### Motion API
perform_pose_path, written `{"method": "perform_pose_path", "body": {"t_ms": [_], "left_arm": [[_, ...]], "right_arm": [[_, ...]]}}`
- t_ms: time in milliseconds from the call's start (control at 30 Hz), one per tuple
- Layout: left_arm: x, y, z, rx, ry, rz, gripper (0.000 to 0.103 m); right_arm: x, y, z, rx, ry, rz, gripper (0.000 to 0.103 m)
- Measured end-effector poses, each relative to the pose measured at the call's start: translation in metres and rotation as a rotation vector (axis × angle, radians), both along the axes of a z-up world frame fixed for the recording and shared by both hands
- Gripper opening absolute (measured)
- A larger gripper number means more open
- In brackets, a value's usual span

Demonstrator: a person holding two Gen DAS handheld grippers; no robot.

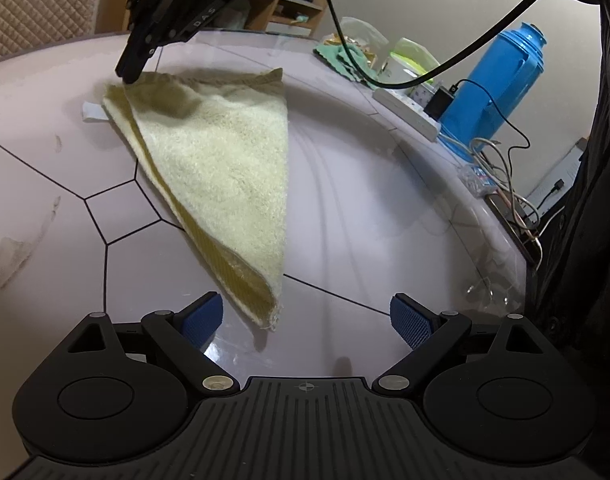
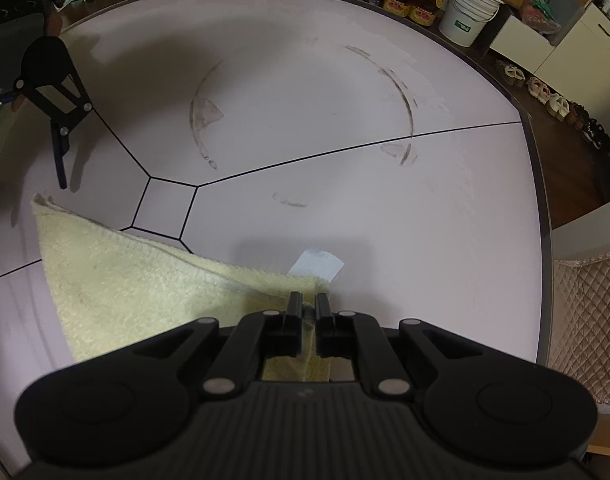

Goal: Fold towel
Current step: 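Carry the held corner diagonally over onto the opposite corner with the right gripper, then open the right gripper and lift it off the folded towel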

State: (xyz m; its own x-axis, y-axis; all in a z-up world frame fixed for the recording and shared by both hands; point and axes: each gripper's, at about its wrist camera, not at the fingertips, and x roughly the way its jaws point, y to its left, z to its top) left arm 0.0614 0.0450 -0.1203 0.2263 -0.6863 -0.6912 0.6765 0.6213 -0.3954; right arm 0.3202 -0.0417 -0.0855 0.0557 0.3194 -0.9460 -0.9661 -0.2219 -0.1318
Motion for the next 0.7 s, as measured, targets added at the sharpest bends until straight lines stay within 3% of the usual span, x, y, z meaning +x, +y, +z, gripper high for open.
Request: {"method": "perform_pose_path", "body": {"t_ms": [367,533,600,700], "left_arm": [[-0.004,0.002,0.0,0.014,0.008,0.022,0.094],[-0.005,0.004,0.003,0.026,0.001,0.042,0.094],[-0.004,0.006,0.006,0.028,-0.006,0.049,0.094],[0.0,0.006,0.014,0.041,-0.028,0.043,0.094]], "right_arm": [[-0.002,0.01,-0.015,0.014,-0.033,0.013,0.006],[0.001,0.006,-0.012,0.075,-0.063,-0.039,0.02],[0.006,-0.008,0.004,0.143,-0.031,-0.155,0.02],[0.012,-0.039,0.029,0.246,0.019,-0.361,0.032]]}}
